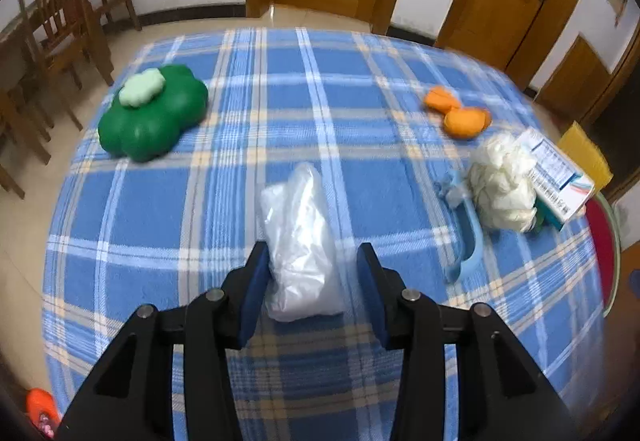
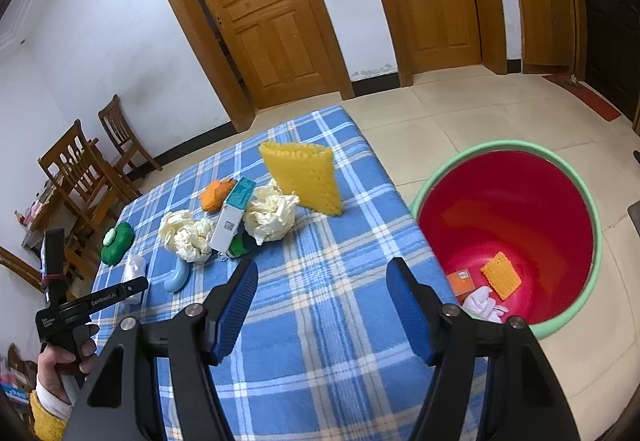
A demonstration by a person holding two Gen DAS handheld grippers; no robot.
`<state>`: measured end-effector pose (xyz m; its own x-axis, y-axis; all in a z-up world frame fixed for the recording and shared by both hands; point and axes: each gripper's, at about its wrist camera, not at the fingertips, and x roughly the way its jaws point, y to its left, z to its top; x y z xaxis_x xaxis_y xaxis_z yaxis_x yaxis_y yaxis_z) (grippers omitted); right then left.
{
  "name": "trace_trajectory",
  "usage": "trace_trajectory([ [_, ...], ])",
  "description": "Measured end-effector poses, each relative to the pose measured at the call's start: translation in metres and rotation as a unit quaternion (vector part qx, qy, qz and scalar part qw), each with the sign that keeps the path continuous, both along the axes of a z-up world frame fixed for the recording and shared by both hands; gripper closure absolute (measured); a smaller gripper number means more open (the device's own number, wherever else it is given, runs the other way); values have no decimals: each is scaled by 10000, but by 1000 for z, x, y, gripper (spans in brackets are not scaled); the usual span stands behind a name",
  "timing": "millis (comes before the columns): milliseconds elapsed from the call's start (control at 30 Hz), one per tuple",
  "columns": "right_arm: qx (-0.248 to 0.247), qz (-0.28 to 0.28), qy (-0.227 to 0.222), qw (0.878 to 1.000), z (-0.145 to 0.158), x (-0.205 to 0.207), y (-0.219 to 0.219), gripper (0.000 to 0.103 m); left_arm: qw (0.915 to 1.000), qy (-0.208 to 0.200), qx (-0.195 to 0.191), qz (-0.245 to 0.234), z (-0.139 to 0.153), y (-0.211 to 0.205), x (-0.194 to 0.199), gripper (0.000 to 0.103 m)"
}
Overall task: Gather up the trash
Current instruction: 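Grasp the white plastic bag with the left gripper while the right gripper grasps the white-and-teal carton, then carry the plastic bag and carton over the red bin and open both grippers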
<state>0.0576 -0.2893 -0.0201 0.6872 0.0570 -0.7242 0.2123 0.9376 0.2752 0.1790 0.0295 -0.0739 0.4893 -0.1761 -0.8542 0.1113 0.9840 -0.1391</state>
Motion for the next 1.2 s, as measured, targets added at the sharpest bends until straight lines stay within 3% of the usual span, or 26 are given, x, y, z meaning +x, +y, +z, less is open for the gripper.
trace_trajectory([
  [300, 11, 413, 5, 9991, -4, 31, 29, 34, 9993, -120, -300, 201, -3, 5, -2, 58],
  [400, 78, 536, 54, 9985, -9, 43, 41, 34, 9982, -197, -520, 211, -5, 9, -2, 71],
  [533, 192, 631, 172, 9977, -18, 57, 55, 34, 9970, -295, -678, 208, -5, 10, -3, 73],
  [767, 460, 446, 291, 9975, -34, 86, 68, 40, 9934, -311, -1090, 146, -5, 10, -9, 74],
  [900, 470, 217, 315, 9982, -41, 96, 69, 51, 9910, -340, -1292, 122, -3, 11, -11, 74],
  [1033, 561, 145, 337, 9977, -45, 98, 67, 74, 9889, -344, -1439, 119, 0, 15, -11, 74],
  [1200, 532, 206, 239, 9981, -41, 92, 69, 76, 9869, -361, -1567, 81, 4, 16, -13, 74],
])
